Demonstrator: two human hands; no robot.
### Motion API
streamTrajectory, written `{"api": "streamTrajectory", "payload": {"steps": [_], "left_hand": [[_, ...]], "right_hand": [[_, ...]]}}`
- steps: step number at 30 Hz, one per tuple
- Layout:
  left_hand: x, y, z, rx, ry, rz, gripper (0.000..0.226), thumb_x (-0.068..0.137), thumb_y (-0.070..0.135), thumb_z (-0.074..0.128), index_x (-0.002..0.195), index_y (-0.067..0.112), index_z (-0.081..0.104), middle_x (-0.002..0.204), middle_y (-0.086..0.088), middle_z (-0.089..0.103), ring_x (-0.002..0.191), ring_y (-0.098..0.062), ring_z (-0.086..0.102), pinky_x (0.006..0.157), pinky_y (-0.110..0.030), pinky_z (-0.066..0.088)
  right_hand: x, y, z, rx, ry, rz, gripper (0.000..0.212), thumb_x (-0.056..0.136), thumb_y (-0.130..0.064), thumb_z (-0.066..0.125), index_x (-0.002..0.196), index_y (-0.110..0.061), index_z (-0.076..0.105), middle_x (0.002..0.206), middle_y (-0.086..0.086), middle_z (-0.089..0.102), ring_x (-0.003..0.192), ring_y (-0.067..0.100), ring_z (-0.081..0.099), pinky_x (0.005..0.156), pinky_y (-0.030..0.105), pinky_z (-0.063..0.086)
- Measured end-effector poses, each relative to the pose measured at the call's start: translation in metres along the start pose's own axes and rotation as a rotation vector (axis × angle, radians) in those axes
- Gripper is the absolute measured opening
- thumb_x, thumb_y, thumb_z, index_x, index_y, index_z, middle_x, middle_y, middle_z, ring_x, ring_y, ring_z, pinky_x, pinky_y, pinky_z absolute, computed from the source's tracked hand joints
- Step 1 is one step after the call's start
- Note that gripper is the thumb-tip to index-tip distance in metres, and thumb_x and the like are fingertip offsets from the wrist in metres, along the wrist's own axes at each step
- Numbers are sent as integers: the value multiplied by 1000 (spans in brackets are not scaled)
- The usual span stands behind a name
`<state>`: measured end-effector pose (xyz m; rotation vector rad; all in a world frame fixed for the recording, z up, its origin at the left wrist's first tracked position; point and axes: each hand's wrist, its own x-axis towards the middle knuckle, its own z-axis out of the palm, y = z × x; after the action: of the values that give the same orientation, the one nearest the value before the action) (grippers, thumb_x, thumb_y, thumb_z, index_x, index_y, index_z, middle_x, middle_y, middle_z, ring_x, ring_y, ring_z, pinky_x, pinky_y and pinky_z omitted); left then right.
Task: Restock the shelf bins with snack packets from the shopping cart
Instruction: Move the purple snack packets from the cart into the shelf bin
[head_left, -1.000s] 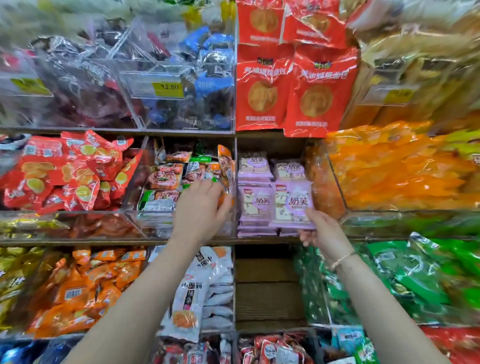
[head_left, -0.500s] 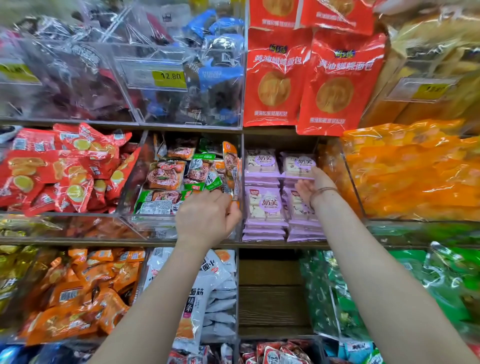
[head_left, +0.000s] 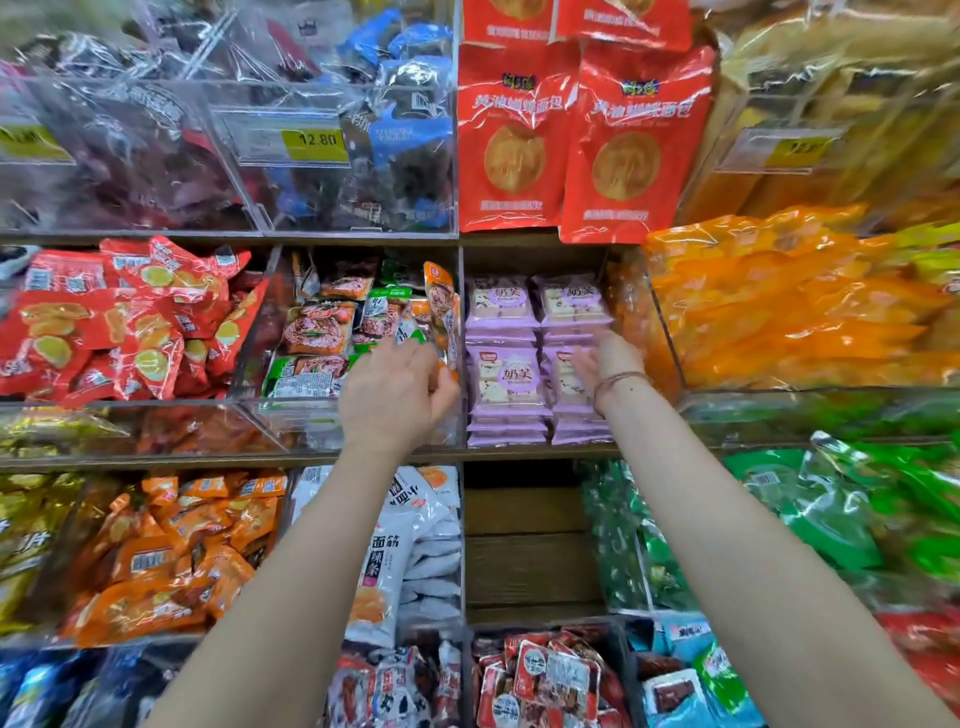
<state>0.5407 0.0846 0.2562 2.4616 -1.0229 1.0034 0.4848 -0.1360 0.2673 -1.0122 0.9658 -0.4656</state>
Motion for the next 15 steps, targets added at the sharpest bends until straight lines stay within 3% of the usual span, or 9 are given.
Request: {"api": "streamTrajectory", "payload": {"steps": [3,5,7,9,11,13,15], "left_hand": [[-8,9,-12,-117,-16,-134,27,87,28,44,93,8,60,90,-10,61,89,-30,53,81,-40,36],[-34,22,-24,-297,72,-216,28,88,27,46,105,8,58,100,-9,61,98,-28,50,88,-39,31],[-80,42,-32,-459,72,-247,29,87,27,47,107,10,57,100,-8,60,97,-26,50,85,-36,33],[-143,66,-37,-582,-140,-282,27,85,30,45,106,15,54,97,-3,58,95,-20,50,84,-31,37],[-209,88,-40,-628,-472,-350,31,83,35,44,107,19,56,98,1,60,96,-20,54,83,-37,46],[-268,103,-45,-602,-773,-377,37,84,36,46,109,15,62,100,-2,66,97,-26,61,84,-40,48],[-311,110,-51,-638,-939,-476,23,90,24,55,108,14,65,100,-1,69,96,-23,65,82,-33,49]], "right_hand": [[-38,21,-29,-176,-145,-217,31,95,-12,44,120,5,53,124,29,54,113,38,56,98,47,47],[-64,44,-65,-375,-256,-348,21,95,-14,46,107,-8,62,115,19,63,103,29,63,90,38,52],[-91,70,-103,-587,-381,-422,18,95,-16,48,99,-20,65,104,2,67,102,20,62,90,34,49],[-116,98,-145,-755,-451,-376,18,95,-19,49,102,-22,66,100,-11,64,102,9,59,92,22,46],[-135,133,-188,-806,-469,-237,17,95,-21,50,103,-22,65,100,-12,64,95,3,59,83,10,43],[-150,174,-227,-808,-411,-113,16,93,-14,52,101,-16,66,105,1,67,94,10,60,80,15,44],[-165,216,-263,-857,-351,-7,19,92,-7,52,105,-5,66,111,11,67,98,18,59,84,23,42]]}}
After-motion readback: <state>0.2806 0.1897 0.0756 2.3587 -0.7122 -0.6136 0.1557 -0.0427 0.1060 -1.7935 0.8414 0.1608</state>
